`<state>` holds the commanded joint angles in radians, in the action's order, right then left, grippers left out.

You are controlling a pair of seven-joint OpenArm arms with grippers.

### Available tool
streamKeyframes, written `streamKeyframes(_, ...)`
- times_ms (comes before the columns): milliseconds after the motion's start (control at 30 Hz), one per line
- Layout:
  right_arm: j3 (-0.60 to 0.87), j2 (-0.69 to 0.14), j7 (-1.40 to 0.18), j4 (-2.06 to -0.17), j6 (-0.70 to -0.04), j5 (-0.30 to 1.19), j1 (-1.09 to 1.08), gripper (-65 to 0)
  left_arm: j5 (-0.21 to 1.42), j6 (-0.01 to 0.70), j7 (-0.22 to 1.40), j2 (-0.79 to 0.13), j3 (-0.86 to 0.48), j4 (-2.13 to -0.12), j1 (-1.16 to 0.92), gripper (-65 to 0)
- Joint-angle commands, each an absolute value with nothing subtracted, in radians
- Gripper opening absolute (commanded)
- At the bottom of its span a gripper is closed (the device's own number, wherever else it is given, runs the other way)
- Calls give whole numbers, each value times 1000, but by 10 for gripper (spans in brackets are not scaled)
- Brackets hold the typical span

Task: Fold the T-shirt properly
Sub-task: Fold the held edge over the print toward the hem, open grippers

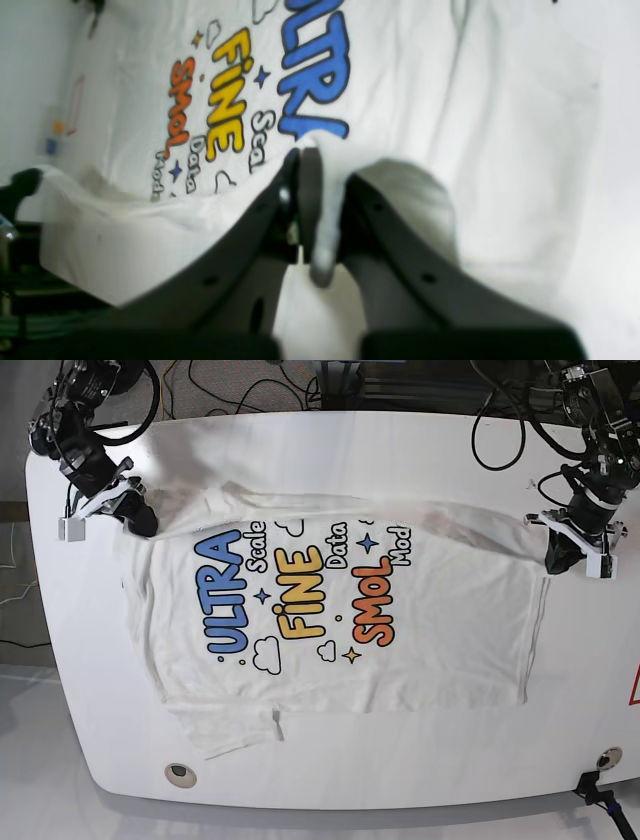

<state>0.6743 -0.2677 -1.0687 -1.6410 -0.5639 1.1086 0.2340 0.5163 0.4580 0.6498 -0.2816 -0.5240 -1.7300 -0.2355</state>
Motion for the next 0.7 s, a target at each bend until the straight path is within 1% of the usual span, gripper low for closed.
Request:
streamKeyframes(67, 647, -288, -1069, -1598, -564, 1109, 197, -650, 507, 458, 650, -282, -519, -1701, -213, -638)
streamKeyframes(167, 638, -291, -1069, -1552, -564, 1109, 150, -650, 483, 458, 650, -278, -515, -1675, -182, -638)
streamKeyframes(233, 638, -291, -1069, -1529, -564, 1109, 119, -650, 483, 458, 650, -278, -486, -1650, -157, -638)
streamKeyframes(333, 638, -291, -1069, -1526, -564, 1095, 84, -650, 483, 458, 647, -278, -476, -1612, -131, -638)
streamKeyframes(533, 636, -282, -1069, -1526, -564, 981, -4, -650, 483, 458, 647, -282, -475, -1535, -56, -638)
streamKeyframes(600, 636, -260, -1069, -1526, -564, 934, -33, -650, 483, 458, 645, -283, -475, -1504, -30, -638)
streamKeyframes(700, 636, -249, -1069, -1520, -564, 865, -65, -650, 483, 458, 644, -285, -475, -1460, 1, -638)
